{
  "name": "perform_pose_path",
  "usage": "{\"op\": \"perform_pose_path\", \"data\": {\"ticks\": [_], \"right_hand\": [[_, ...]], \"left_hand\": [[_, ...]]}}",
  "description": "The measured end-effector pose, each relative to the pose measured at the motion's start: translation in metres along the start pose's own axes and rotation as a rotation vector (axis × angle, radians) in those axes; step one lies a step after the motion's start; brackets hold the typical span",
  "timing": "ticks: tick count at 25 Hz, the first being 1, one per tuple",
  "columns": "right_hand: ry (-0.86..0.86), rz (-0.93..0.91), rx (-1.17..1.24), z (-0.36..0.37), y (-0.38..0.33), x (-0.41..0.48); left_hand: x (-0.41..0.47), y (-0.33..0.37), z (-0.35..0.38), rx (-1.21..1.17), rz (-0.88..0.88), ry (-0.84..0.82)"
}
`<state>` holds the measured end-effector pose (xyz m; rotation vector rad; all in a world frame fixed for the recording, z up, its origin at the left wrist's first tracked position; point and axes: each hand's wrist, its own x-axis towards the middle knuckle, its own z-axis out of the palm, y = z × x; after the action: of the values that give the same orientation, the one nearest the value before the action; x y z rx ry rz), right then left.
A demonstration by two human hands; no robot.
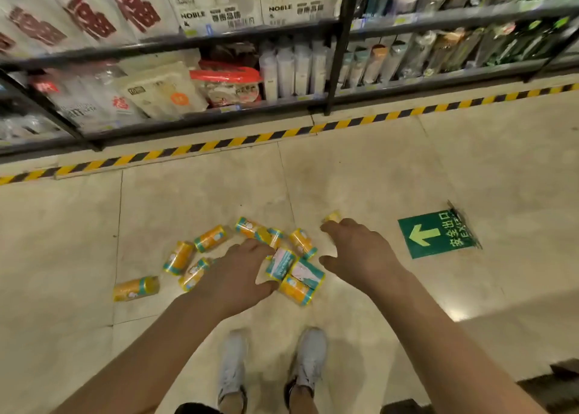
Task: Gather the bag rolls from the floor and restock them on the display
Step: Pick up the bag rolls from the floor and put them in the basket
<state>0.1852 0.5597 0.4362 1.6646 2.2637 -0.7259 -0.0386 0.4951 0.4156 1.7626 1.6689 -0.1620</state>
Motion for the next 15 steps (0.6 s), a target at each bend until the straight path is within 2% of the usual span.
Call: {"op": "perform_pose_path", "data": {"ticks": [8, 12, 15], "right_hand": [[-0.111, 0.170, 0.211, 0.281, 0.099, 0.141], [-0.133, 0.242, 0.259, 0.397, 0.116, 0.215], [-0.186, 0.297, 0.272, 0.453, 0.125, 0.261]], "left_hand": [[0.207, -0.103, 0.199, -0.037, -0.072, -0.171], [0.272, -0.147, 0.277, 0.003, -0.090, -0.177], [0.304, -0.170, 0.308, -0.020, -0.075, -0.121]]}}
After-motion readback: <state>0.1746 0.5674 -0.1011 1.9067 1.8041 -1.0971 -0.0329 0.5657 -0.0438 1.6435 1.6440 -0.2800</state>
